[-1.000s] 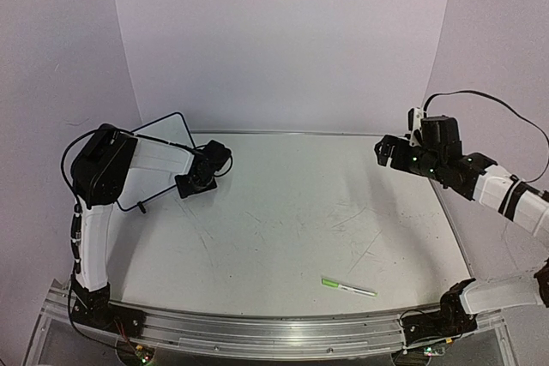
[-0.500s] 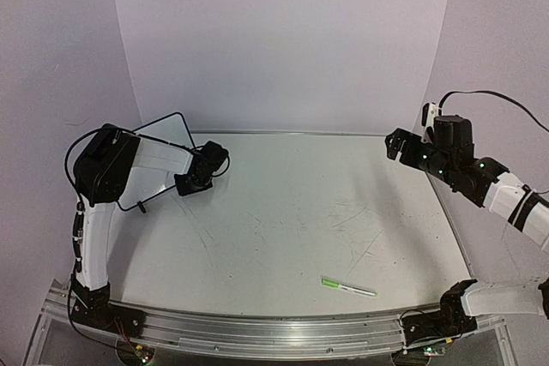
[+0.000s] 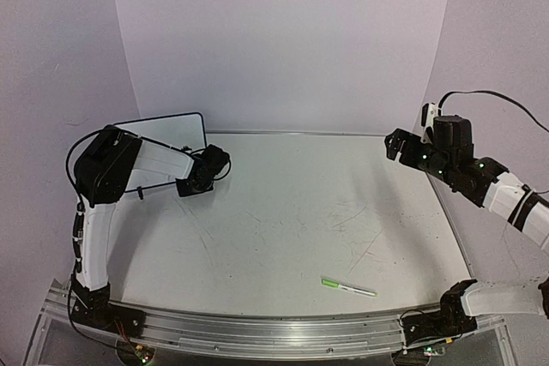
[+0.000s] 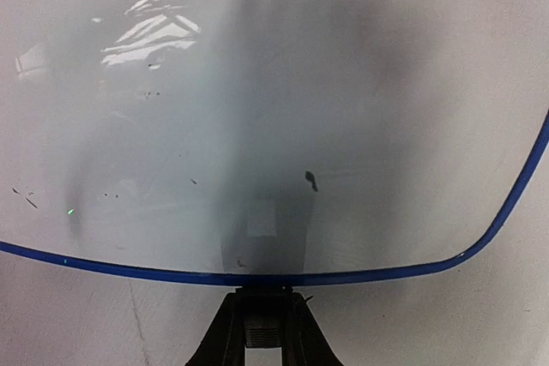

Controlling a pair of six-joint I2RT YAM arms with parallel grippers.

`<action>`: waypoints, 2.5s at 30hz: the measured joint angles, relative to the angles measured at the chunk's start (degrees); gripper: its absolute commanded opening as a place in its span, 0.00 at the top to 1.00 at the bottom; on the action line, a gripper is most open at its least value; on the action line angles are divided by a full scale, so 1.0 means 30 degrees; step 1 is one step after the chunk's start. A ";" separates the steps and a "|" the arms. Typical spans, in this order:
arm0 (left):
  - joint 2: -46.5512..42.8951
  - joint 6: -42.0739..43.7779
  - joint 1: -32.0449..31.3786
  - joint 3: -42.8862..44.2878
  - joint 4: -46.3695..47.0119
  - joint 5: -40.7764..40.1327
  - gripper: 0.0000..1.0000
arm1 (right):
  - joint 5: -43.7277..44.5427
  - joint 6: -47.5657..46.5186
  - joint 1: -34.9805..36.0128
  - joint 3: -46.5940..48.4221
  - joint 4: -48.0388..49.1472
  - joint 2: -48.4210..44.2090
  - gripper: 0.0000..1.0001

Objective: Write a sentence on the whiteboard
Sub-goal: Move the whiteboard to the center of the board.

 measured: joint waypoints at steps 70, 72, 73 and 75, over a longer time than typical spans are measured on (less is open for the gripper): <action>0.3339 -0.2415 -1.1378 0.5398 0.3138 0.1813 0.35 | -0.2725 0.0648 0.0000 -0.1719 0.1144 0.2431 0.02; 0.1904 -0.1751 -1.1398 0.3945 0.3471 0.2692 0.31 | -0.2793 0.0648 0.0000 -0.1719 0.1220 0.2448 0.02; 0.1067 -0.1308 -1.1404 0.3066 0.3738 0.3074 0.30 | -0.2830 0.0648 0.0000 -0.1719 0.1262 0.2448 0.02; -0.0790 -0.0382 -1.1399 0.1128 0.4084 0.3650 0.28 | -0.2891 0.0641 0.0000 -0.1719 0.1297 0.2448 0.02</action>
